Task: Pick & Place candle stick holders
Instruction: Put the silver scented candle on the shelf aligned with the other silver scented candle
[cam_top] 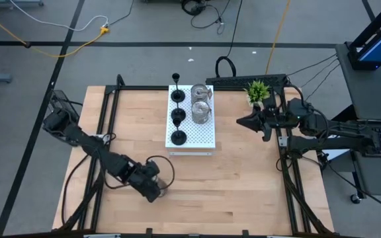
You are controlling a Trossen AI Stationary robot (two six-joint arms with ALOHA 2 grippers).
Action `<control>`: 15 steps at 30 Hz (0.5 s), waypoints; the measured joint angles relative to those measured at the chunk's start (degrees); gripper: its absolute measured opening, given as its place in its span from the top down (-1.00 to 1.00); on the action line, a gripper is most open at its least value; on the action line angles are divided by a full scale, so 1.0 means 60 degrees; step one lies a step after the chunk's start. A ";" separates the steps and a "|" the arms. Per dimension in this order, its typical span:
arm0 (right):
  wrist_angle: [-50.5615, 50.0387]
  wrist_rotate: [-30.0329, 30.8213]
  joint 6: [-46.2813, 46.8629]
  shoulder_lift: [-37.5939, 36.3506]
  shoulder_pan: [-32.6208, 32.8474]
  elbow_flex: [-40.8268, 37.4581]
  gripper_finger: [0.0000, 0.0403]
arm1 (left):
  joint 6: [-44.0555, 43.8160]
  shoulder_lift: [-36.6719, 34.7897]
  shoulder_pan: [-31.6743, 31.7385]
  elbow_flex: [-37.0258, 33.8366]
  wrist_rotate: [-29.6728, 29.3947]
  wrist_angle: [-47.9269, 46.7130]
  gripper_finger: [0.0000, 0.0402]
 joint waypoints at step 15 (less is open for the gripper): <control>0.1700 -0.0011 0.0457 0.1249 0.1489 -0.0004 1.00 | 0.1940 -0.0011 0.1112 0.2193 -0.0529 0.0070 -0.76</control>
